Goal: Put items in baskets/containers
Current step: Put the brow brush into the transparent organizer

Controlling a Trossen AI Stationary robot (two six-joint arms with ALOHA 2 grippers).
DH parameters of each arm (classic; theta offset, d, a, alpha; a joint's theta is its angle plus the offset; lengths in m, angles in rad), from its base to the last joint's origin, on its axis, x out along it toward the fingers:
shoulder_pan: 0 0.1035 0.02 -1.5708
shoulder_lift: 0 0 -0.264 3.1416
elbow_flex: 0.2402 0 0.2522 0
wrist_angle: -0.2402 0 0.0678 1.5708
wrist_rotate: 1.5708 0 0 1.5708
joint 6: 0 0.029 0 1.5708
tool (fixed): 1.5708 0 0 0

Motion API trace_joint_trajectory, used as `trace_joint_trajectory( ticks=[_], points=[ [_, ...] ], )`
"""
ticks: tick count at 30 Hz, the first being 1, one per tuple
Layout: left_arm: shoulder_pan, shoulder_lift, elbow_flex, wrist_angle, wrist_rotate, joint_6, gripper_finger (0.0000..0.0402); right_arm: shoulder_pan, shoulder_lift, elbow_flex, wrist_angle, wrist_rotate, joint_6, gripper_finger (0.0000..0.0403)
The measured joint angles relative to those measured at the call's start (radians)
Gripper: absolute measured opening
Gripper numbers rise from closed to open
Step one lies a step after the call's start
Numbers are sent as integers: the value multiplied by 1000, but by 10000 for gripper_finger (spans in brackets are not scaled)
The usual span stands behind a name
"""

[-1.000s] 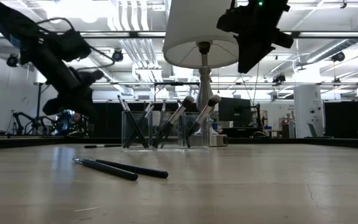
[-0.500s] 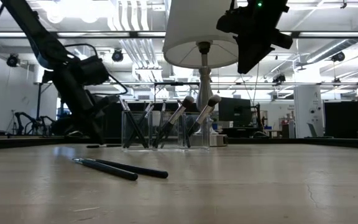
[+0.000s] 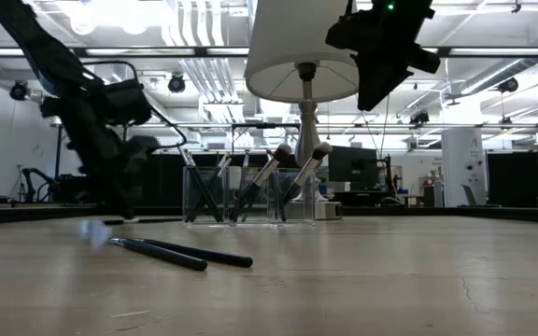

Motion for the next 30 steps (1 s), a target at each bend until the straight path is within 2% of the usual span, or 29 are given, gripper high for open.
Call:
trace_joint_trajectory(
  ticks=[7, 11, 16, 20, 23, 26, 30],
  points=[
    [-187, -202, -60, -228, -20, -79, 0, 0, 0, 0, -2, 0, -5, 52],
    [-339, -299, -110, -239, -22, -175, 0, 1, 0, 0, -1, 0, -13, 52],
    [-550, -348, -149, -218, -169, -336, 0, 3, 0, 0, 30, -17, -28, 52],
    [-693, -361, -152, -193, -287, -445, 0, 18, 6, 0, 114, -97, -107, 52],
    [-784, -357, -136, -176, -327, -503, 0, 30, 20, 0, 170, -167, -159, 52],
    [-840, -356, -96, -200, -439, -535, 0, 50, 40, 0, 215, -174, -158, 52],
    [-858, -362, -31, -298, -551, -523, 0, 103, 73, 0, 284, -174, -164, 52]
  ],
)
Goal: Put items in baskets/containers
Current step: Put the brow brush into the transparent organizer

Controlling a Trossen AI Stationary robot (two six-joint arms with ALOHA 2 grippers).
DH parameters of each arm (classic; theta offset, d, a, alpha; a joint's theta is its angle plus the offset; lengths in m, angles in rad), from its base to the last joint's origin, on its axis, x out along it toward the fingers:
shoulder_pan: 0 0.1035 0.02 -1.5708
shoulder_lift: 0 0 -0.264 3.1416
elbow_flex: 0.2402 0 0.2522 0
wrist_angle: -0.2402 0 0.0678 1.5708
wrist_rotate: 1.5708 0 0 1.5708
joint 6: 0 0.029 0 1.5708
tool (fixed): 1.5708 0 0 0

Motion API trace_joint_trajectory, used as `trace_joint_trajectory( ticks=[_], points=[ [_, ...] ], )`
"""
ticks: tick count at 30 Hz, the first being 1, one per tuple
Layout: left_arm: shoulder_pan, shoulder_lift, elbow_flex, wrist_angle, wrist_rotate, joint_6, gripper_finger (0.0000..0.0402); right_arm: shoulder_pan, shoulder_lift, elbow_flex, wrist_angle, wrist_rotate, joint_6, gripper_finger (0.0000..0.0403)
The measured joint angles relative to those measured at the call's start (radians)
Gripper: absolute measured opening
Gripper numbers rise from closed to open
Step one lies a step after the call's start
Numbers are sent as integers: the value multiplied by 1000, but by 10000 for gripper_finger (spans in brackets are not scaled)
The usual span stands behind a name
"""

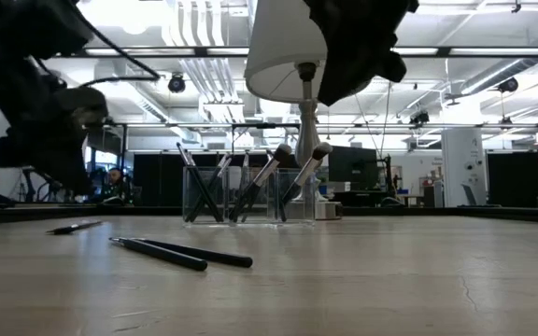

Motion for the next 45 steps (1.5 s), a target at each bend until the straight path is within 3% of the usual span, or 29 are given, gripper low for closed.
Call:
trace_joint_trajectory(
  ticks=[5, 9, 13, 16, 27, 37, 45],
  points=[
    [1, 3, 30, -146, -136, 139, 0, 66, 47, 20, 31, -5, 42, 64],
    [4, 6, -9, -142, -234, 224, 0, 86, 100, 54, 35, -3, 81, 81],
    [3, 4, -61, -16, -156, 419, 0, 118, 170, 110, 47, -8, 88, 94],
    [8, -1, -84, 7, -104, 437, 0, 148, 228, 166, 46, -5, 117, 99],
    [7, -16, -165, 244, -156, 852, 0, 230, 420, 368, -42, 32, 270, 84],
    [6, -17, -166, 204, -206, 760, 0, 238, 540, 491, -112, 27, 316, 83],
    [6, 22, -174, 200, -188, 704, 0, 213, 541, 486, -142, 23, 281, 79]
  ],
)
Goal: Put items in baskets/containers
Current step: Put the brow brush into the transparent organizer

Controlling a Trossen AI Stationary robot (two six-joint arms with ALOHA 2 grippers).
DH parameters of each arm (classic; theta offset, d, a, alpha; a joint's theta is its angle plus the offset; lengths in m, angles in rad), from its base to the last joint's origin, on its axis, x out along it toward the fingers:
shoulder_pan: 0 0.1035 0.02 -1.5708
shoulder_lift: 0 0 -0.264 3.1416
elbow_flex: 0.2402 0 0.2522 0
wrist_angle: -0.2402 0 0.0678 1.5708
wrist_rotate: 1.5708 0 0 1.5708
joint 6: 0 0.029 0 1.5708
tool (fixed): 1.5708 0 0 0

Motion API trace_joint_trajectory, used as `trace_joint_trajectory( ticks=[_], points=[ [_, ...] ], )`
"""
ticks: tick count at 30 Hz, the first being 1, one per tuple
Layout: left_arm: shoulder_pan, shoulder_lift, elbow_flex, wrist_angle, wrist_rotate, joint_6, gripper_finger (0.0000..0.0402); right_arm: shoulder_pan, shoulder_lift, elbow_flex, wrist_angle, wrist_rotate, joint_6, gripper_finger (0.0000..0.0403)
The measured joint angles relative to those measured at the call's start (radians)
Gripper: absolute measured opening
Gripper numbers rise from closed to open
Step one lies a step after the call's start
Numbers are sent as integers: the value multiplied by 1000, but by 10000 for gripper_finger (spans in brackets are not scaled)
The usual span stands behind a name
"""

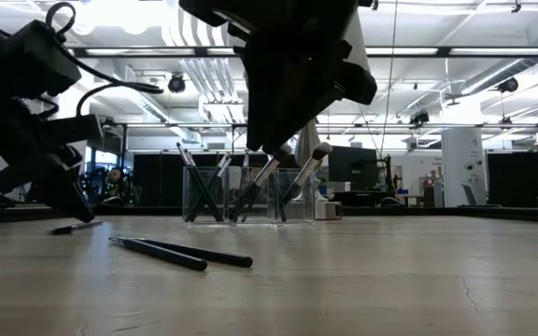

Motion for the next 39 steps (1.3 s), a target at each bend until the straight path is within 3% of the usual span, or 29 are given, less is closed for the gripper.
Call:
trace_joint_trajectory(
  ticks=[9, 18, 25, 31, 34, 37, 39],
  points=[
    [-4, 65, -17, 82, 68, -81, 0, -10, -2, 0, -3, -25, -53, 78],
    [-35, 160, -11, 367, 158, -96, 0, -9, -3, 2, -43, -26, -68, 72],
    [-115, 301, -9, 495, 169, -225, 0, -8, -9, 2, -51, -28, -63, 73],
    [-200, 329, 51, 644, 219, -293, 0, -10, -13, 2, -51, -28, -65, 69],
    [-218, 301, 132, 541, 107, -216, 0, -12, -13, 2, -51, -28, -64, 69],
    [-220, 276, 228, 203, -104, -207, 0, -15, -13, 2, -50, -29, -64, 71],
    [-201, 271, 266, -11, -187, -276, 0, -17, -13, 2, -51, -30, -62, 72]
  ],
)
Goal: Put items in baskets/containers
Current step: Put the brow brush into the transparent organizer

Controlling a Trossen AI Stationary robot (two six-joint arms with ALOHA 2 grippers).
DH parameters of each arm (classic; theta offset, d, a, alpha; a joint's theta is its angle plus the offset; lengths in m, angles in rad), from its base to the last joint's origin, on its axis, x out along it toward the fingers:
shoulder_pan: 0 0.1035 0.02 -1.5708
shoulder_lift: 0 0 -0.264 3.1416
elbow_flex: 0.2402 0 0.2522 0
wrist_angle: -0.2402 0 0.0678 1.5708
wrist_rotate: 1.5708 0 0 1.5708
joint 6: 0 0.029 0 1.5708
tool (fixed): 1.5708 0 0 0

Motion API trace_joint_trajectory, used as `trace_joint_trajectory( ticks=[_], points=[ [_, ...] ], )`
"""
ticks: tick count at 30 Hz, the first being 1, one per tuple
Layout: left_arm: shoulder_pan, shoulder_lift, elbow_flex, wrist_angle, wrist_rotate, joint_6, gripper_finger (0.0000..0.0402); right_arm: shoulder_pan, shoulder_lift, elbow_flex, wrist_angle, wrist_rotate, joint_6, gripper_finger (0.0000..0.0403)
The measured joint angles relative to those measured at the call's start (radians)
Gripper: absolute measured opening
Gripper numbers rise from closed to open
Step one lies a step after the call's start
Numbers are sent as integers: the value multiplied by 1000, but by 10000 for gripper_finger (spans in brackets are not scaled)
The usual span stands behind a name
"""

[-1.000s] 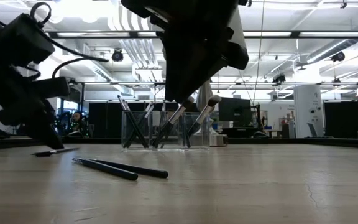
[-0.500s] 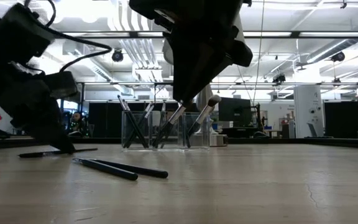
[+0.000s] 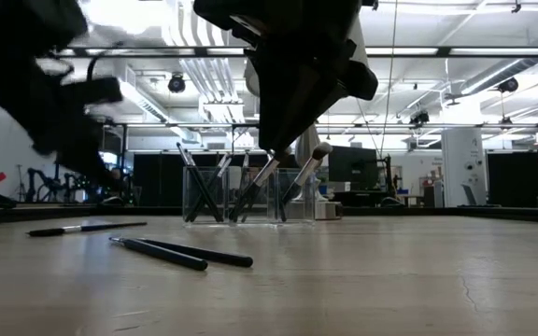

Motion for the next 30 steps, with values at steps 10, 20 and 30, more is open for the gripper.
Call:
trace_joint_trajectory(
  ticks=[10, 20, 30],
  points=[
    [69, 12, -134, 125, 99, -131, 0, -6, 0, -2, 0, -3, -3, 70],
    [65, 131, -150, 498, 298, -151, 0, -7, 0, -2, 0, -3, -8, 68],
    [62, 144, -72, 694, 429, 55, 0, -40, -2, -2, 77, -166, -332, 73]
  ],
)
